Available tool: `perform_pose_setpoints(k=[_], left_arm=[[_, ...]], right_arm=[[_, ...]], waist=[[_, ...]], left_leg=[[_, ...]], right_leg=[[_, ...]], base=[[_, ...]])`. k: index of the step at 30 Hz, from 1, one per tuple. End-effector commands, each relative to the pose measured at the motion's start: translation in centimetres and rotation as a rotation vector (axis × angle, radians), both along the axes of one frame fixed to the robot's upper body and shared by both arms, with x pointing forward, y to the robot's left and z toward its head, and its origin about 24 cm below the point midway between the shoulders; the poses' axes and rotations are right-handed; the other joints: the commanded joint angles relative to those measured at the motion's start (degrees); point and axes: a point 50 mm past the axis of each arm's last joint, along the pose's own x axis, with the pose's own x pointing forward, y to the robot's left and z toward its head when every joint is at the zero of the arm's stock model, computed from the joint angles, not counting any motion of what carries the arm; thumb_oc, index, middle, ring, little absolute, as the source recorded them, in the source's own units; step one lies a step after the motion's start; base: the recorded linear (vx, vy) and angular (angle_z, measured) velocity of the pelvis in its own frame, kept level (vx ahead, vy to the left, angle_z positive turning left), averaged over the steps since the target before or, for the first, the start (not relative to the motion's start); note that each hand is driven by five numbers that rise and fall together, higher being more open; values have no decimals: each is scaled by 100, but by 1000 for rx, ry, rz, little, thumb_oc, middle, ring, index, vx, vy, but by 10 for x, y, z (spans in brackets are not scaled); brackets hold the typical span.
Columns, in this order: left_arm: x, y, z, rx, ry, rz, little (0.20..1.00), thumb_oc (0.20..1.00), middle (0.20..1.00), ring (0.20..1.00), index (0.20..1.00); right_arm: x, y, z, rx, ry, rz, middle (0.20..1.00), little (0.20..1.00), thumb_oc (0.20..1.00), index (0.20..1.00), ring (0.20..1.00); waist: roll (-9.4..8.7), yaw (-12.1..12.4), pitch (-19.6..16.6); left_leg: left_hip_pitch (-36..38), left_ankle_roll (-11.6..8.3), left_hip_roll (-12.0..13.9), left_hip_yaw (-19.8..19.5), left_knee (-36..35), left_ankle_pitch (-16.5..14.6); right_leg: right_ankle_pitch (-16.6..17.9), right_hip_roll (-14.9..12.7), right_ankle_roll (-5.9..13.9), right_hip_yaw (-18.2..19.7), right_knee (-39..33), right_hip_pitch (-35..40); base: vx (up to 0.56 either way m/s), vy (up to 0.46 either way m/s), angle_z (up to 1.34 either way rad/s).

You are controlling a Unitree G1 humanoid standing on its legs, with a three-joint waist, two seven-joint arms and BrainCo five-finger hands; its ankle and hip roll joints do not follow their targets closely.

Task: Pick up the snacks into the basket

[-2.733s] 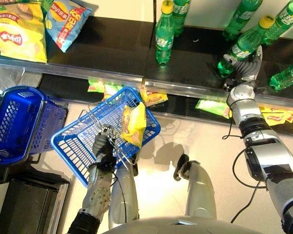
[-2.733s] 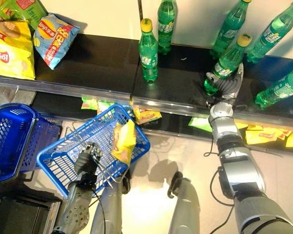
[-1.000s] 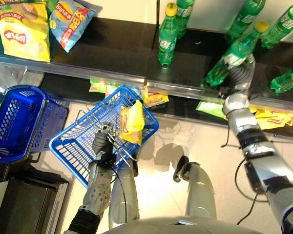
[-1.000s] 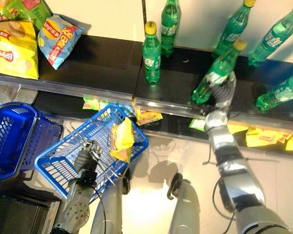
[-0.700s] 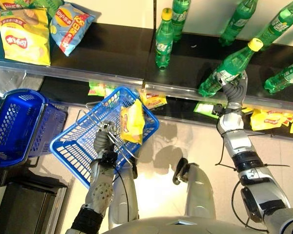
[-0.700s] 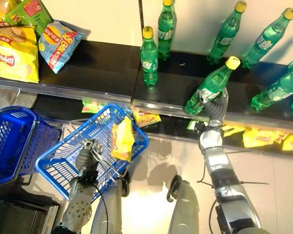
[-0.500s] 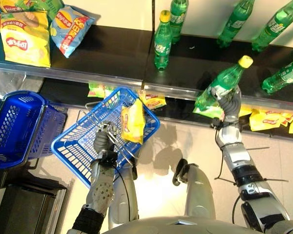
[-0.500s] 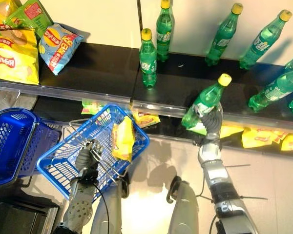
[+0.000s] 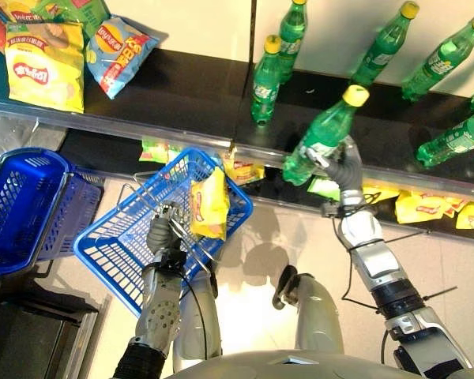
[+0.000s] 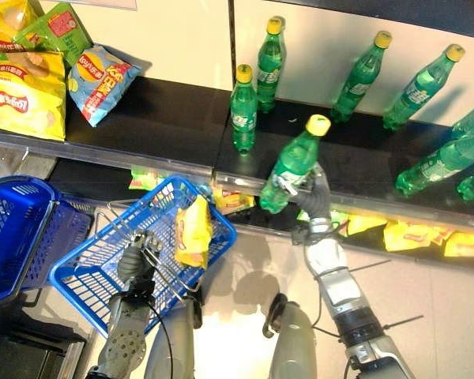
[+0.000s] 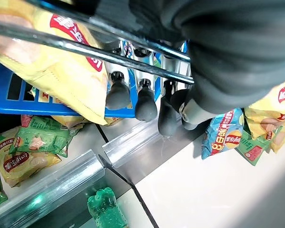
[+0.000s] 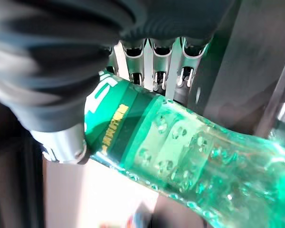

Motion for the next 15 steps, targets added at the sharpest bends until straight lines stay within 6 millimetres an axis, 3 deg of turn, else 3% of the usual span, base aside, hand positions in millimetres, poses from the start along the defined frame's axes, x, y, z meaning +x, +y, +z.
perform_pose_setpoints(k=[1, 6, 7, 10, 12, 15], left_arm=[[5, -8, 59, 58, -329, -77, 200, 200, 200, 200, 200], [7, -15, 68, 45, -370, -109, 200, 200, 200, 200, 200], [8, -19, 72, 35, -386, -124, 200, 200, 200, 200, 200], [9, -20, 75, 32, -399, -134, 200, 200, 200, 200, 200], [9, -28, 85, 18, -441, -186, 200, 200, 200, 200, 200], [10, -36, 92, 4, -473, -230, 200, 200, 200, 200, 200]], right_arm=[[12, 32, 52, 43, -217, 143, 200, 200, 200, 200, 200], [24, 59, 49, 49, -155, 218, 200, 200, 200, 200, 200], [29, 73, 47, 37, -125, 248, 200, 200, 200, 200, 200], [32, 80, 47, 46, -107, 259, 200, 200, 200, 200, 200], [44, 103, 47, 62, -43, 288, 200, 200, 200, 200, 200], [51, 116, 46, 76, 4, 295, 200, 200, 200, 200, 200]], waist=[[-13, 192, -315], [-4, 314, -264], [19, 391, -216], [27, 427, -213], [95, 608, -144], [148, 734, -83]], left_leg=[[50, 180, 12, -48, 31, -14], [-45, 189, -34, -97, 8, 53], [-64, 189, -46, -109, 19, 51], [-84, 193, -65, -122, -19, 88], [-138, 215, -112, -176, -3, 88], [-201, 228, -176, -219, 7, 102]], right_leg=[[809, -157, 602, 197, -602, 300], [841, -183, 584, 130, -620, 270], [827, -191, 580, 116, -594, 265], [851, -194, 578, 88, -629, 264], [848, -217, 587, 35, -606, 266], [876, -251, 597, -17, -610, 263]], base=[[-10, -11, 4], [-12, -9, 10], [-10, 0, 12], [-8, -1, 11], [-22, 11, 12], [-18, 11, 11]])
